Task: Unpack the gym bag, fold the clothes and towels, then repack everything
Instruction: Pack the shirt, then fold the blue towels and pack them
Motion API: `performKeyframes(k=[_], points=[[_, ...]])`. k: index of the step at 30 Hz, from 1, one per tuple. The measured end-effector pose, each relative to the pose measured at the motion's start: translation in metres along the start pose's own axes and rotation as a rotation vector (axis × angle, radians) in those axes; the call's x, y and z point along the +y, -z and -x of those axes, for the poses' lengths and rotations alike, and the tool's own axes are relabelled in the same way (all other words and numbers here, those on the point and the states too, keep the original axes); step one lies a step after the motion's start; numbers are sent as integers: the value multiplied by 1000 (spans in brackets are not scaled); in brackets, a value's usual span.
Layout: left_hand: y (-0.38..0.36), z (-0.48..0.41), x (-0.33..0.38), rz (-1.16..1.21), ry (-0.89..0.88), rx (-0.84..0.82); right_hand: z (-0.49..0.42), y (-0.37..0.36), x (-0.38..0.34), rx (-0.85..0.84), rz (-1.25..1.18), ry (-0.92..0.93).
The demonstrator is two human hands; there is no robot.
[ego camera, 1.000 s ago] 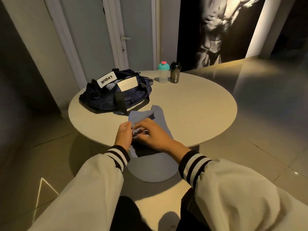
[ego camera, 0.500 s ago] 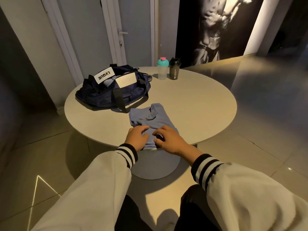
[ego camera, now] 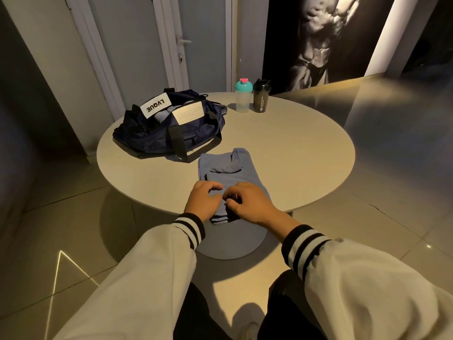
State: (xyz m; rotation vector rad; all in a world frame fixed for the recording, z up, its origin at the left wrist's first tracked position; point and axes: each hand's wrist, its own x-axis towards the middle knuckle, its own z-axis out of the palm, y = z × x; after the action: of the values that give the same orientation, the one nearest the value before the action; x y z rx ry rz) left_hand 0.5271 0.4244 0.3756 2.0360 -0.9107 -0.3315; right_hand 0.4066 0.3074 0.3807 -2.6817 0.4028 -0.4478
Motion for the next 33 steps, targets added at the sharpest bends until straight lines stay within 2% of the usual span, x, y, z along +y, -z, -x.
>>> performKeyframes(k=[4, 8, 11, 14, 17, 19, 23, 27, 30, 32, 33], points=[[1, -2, 7, -34, 55, -54, -7, -5, 0, 125, 71, -73], [3, -12, 3, -95, 37, -38, -17, -1, -3, -19, 99, -203], [8, -32, 0, -119, 21, 17, -31, 4, 0, 29, 57, -259], [10, -56, -1, -82, -8, 40, -52, 5, 7, 38, 135, -355], [8, -70, -4, -102, -39, -2, -78, 1, 17, -96, 143, -462], [4, -76, -11, -123, -57, 10, -93, -3, 20, -127, 140, -498], [-1, -79, -24, -132, -57, 12, -123, -9, 14, 74, -14, -406], [-3, -84, -30, -75, -30, 20, -152, -17, 3, 48, -278, -201], [-2, -86, -30, -120, -8, 45, -158, -17, 2, -27, -435, -134], [-3, -87, -31, -128, 8, 61, -155, -17, 9, 26, -427, -97], [-2, -88, -31, -108, 25, 76, -154, -18, 14, 73, -345, -76]])
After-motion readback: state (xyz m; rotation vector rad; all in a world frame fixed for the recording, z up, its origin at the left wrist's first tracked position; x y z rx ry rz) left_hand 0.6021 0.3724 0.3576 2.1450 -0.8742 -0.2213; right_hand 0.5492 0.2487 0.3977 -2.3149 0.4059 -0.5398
